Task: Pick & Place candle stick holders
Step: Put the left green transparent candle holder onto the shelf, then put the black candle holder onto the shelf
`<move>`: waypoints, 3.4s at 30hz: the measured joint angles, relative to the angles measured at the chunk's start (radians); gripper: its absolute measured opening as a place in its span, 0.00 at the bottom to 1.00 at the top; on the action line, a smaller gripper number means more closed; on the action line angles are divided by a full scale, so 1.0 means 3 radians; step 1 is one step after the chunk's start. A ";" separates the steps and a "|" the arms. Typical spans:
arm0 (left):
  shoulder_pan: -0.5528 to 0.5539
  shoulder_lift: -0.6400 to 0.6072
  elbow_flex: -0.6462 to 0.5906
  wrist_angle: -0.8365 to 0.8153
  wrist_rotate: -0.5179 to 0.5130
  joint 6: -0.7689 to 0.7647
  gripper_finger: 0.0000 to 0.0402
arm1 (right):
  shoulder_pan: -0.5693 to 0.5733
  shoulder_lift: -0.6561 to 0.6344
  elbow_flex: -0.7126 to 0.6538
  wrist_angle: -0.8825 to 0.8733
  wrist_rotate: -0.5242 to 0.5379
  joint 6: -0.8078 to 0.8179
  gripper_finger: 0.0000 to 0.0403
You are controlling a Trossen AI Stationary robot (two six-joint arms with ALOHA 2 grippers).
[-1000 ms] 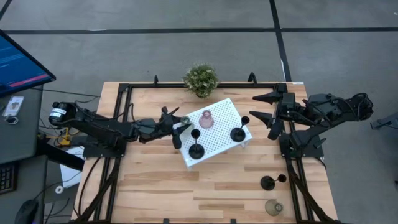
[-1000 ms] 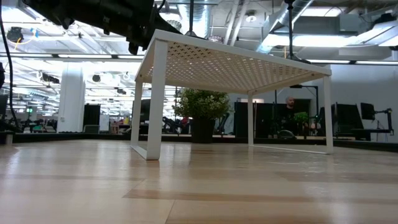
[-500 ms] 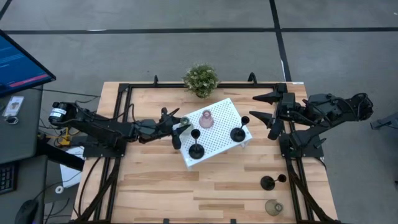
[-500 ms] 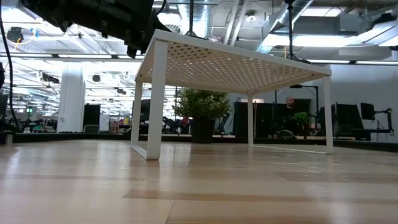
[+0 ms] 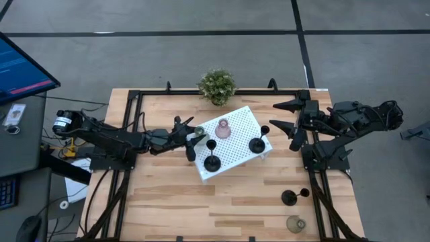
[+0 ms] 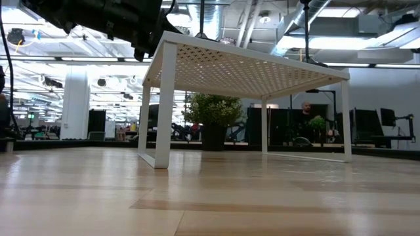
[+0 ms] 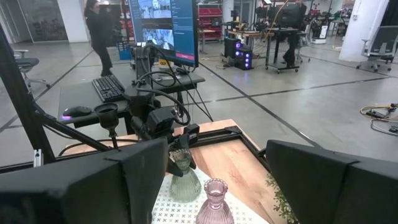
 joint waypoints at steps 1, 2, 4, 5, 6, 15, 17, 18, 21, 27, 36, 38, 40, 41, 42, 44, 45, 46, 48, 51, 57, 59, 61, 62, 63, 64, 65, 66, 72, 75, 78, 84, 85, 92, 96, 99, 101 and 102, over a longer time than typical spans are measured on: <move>0.0000 0.0000 0.0000 0.0001 0.0000 0.0000 0.38 | -0.0001 0.0000 0.0000 0.0000 0.0001 0.0000 0.66; 0.0000 0.0000 0.0000 0.0002 0.0000 0.0000 0.38 | -0.0001 0.0000 0.0000 0.0000 0.0000 0.0000 0.66; 0.0000 0.0000 0.0000 0.0005 0.0000 0.0000 0.38 | 0.0000 0.0000 0.0001 0.0000 0.0000 0.0000 0.66; 0.0000 0.0000 0.0000 0.0005 0.0000 0.0000 0.38 | 0.0001 0.0000 0.0001 0.0000 -0.0001 0.0000 0.66; 0.0000 0.0000 0.0000 0.0005 0.0000 0.0002 0.38 | 0.0000 0.0000 0.0001 0.0000 0.0000 0.0000 0.66; 0.0000 0.0000 0.0000 0.0005 0.0183 0.0160 0.39 | 0.0001 0.0000 0.0000 -0.0001 -0.0001 -0.0001 0.66; 0.0001 0.0000 0.0000 0.0006 0.0181 0.0238 0.41 | 0.0001 0.0000 0.0000 -0.0003 -0.0001 -0.0001 0.66; 0.0001 0.0000 0.0000 0.0005 0.0181 0.0272 0.42 | 0.0001 -0.0001 0.0000 -0.0006 -0.0001 -0.0001 0.66; 0.0000 0.0000 0.0000 0.0005 0.0180 0.0304 0.49 | 0.0001 0.0000 0.0000 -0.0020 -0.0001 -0.0001 0.66; 0.0017 0.0000 0.0000 0.0003 0.0096 0.0304 0.62 | 0.0001 0.0000 0.0000 -0.0025 -0.0001 -0.0001 0.66; 0.0075 -0.0107 -0.0006 -0.0008 0.0090 0.0304 0.72 | 0.0001 -0.0001 0.0001 -0.0025 -0.0002 -0.0003 0.66; 0.0069 -0.0187 0.0004 -0.0004 0.0104 0.0304 0.74 | 0.0001 -0.0001 0.0001 -0.0025 -0.0002 -0.0003 0.66; 0.0052 -0.0301 0.0004 -0.0008 0.0107 0.0304 0.75 | 0.0001 -0.0002 0.0001 -0.0029 -0.0001 -0.0012 0.66; 0.0039 -0.0372 0.0004 -0.0014 0.0107 0.0304 0.76 | -0.0003 -0.0005 0.0001 -0.0042 0.0000 -0.0011 0.66; 0.0027 -0.0444 0.0004 -0.0025 0.0108 0.0304 0.77 | -0.0006 -0.0006 0.0001 -0.0052 0.0003 -0.0011 0.66; 0.0012 -0.0600 0.0004 -0.0104 0.0109 0.0304 0.77 | -0.0004 -0.0006 0.0001 -0.0061 0.0016 -0.0011 0.66; 0.0002 -0.0661 0.0004 -0.0116 0.0109 0.0303 0.78 | -0.0004 -0.0007 0.0001 -0.0066 0.0017 -0.0010 0.66; -0.0001 -0.0719 0.0004 -0.0113 0.0109 0.0304 0.78 | -0.0004 -0.0006 0.0001 -0.0068 0.0019 -0.0009 0.66; -0.0004 -0.0837 0.0004 -0.0125 0.0111 0.0301 0.78 | -0.0004 -0.0006 0.0001 -0.0077 0.0026 -0.0004 0.66; -0.0075 -0.1024 0.0009 -0.0125 0.0161 0.0196 0.78 | -0.0003 0.0018 0.0090 -0.0319 0.0150 0.0077 0.66; -0.0351 -0.1480 0.0159 -0.0102 0.0263 0.0114 0.75 | -0.0004 0.0437 0.0897 -0.1803 0.0288 0.0795 0.66; -0.0439 -0.1597 0.0220 -0.0109 0.0264 0.0120 0.74 | -0.0004 0.0632 0.1209 -0.2324 0.0252 0.1085 0.66; -0.0523 -0.1715 0.0271 -0.0112 0.0264 0.0120 0.73 | -0.0003 0.0840 0.1540 -0.2880 0.0118 0.1431 0.66; -0.0567 -0.1769 0.0289 -0.0101 0.0264 0.0121 0.72 | -0.0003 0.0938 0.1689 -0.3207 0.0008 0.1639 0.66; -0.0606 -0.1821 0.0295 -0.0101 0.0262 0.0121 0.72 | -0.0003 0.1037 0.1814 -0.3520 -0.0119 0.1866 0.66; -0.0641 -0.1865 0.0295 -0.0108 0.0255 0.0122 0.71 | -0.0003 0.1138 0.1922 -0.3785 -0.0247 0.2085 0.66; -0.0672 -0.1892 0.0295 -0.0114 0.0239 0.0125 0.71 | -0.0004 0.1219 0.1969 -0.3864 -0.0405 0.2253 0.66; -0.0699 -0.1911 0.0295 -0.0114 0.0215 0.0126 0.71 | 0.0000 0.1270 0.1960 -0.3805 -0.0592 0.2301 0.66; -0.0806 -0.1933 0.0295 -0.0107 0.0197 0.0126 0.69 | 0.0268 0.1482 0.1818 -0.3821 -0.1291 0.2711 0.66; -0.0841 -0.1925 0.0295 -0.0126 0.0197 0.0126 0.68 | 0.0530 0.1584 0.1743 -0.3840 -0.1411 0.3038 0.66; -0.0862 -0.1932 0.0295 -0.0125 0.0198 0.0126 0.68 | 0.0752 0.1630 0.1690 -0.3845 -0.1596 0.3370 0.66; -0.0900 -0.1932 0.0292 -0.0126 0.0199 0.0126 0.68 | 0.1329 0.1761 0.1690 -0.3836 -0.1983 0.4392 0.66; -0.0910 -0.1932 0.0292 -0.0127 0.0198 0.0126 0.68 | 0.1440 0.1768 0.1689 -0.3836 -0.2037 0.4582 0.66; -0.0961 -0.1932 0.0292 -0.0128 0.0200 0.0126 0.68 | 0.2088 0.1817 0.1692 -0.3841 -0.2321 0.5821 0.66; -0.0960 -0.1932 0.0292 -0.0128 0.0217 0.0126 0.68 | 0.2376 0.1879 0.1695 -0.3841 -0.2379 0.6383 0.66; -0.0960 -0.1932 0.0292 -0.0128 0.0226 0.0126 0.68 | 0.2569 0.1964 0.1692 -0.3843 -0.2368 0.6717 0.66; -0.0960 -0.1930 0.0292 -0.0130 0.0241 0.0126 0.68 | 0.2660 0.2065 0.1691 -0.3844 -0.2351 0.6806 0.66; -0.0960 -0.1931 0.0292 -0.0129 0.0242 0.0125 0.68 | 0.2690 0.2127 0.1690 -0.3842 -0.2348 0.6811 0.66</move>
